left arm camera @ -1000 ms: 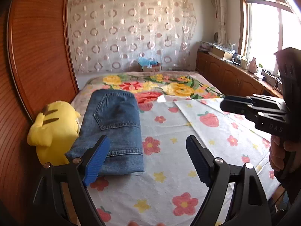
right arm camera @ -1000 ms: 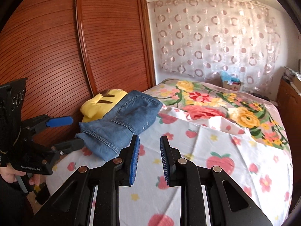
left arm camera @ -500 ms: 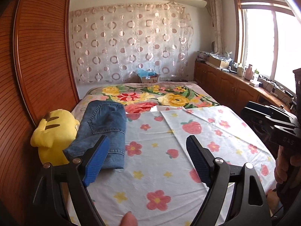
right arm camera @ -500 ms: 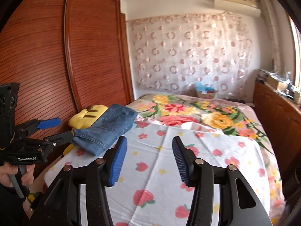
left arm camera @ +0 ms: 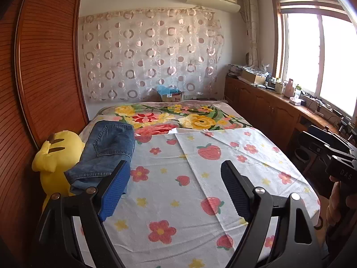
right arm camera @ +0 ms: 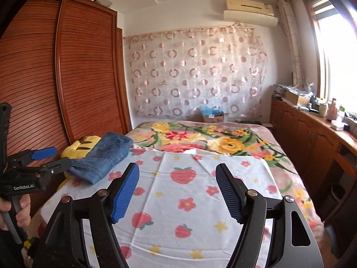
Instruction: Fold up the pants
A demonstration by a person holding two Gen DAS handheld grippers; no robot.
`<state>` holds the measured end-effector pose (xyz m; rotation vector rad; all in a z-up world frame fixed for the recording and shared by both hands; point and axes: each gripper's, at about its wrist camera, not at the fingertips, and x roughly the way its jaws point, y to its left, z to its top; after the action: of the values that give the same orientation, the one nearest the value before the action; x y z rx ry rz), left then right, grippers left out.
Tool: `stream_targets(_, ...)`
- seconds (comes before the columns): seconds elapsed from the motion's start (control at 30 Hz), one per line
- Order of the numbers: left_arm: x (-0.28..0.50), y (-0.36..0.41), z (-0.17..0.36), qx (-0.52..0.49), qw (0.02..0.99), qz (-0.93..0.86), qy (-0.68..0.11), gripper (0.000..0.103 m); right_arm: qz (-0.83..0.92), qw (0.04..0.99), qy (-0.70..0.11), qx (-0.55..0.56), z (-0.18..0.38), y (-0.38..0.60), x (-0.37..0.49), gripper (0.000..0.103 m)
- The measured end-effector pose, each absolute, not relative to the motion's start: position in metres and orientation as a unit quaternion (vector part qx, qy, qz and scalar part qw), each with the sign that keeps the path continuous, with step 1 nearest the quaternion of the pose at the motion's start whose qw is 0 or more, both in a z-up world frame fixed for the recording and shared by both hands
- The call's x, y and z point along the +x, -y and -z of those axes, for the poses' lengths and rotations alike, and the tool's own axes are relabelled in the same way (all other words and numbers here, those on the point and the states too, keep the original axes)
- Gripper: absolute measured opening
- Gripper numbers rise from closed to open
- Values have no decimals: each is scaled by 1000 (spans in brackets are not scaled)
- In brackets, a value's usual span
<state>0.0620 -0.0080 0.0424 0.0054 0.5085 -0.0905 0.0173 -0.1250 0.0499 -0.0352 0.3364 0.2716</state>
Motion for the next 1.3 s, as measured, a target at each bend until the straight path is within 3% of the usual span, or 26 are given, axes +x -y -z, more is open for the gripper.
stream_targets(1.3,50,14,-43,10,970,22,-240,84,-105,981,-164,-13,-43,118,1,76)
